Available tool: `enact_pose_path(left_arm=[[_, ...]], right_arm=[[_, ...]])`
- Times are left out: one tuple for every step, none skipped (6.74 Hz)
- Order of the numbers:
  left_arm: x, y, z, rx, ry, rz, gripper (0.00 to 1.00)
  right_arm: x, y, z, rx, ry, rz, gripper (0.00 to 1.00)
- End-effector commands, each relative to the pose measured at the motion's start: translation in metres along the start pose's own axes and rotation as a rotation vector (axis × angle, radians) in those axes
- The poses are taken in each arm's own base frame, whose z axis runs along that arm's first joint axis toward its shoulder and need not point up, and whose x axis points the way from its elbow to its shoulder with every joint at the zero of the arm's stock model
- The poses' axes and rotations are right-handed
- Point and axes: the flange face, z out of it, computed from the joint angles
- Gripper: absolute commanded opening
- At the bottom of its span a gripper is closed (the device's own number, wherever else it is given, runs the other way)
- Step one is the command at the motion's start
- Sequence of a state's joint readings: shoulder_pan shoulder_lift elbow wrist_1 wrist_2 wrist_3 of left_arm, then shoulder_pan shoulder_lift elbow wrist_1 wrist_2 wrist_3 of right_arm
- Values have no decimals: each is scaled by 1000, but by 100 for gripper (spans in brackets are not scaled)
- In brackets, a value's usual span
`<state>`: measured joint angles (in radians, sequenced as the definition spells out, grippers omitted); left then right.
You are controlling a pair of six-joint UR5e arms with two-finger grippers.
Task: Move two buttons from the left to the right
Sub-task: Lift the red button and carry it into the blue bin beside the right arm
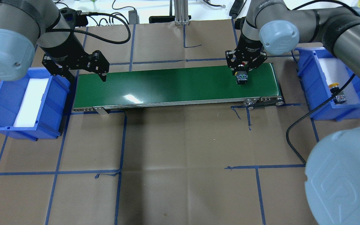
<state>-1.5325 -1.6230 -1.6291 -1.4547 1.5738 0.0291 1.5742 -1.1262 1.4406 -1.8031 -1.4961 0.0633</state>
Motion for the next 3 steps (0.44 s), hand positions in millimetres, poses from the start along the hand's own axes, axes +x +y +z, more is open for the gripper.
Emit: enact_pose_path(left_arm=[[0, 0, 0, 0, 0, 0, 100], [0, 0, -1, 2, 0, 0, 100], [0, 0, -1, 2, 0, 0, 100]], right_arm=[[100, -3, -90, 24, -18, 99, 4], [160, -13, -116, 72, -7, -56, 4], [224, -15, -125, 85, 27, -101, 4]])
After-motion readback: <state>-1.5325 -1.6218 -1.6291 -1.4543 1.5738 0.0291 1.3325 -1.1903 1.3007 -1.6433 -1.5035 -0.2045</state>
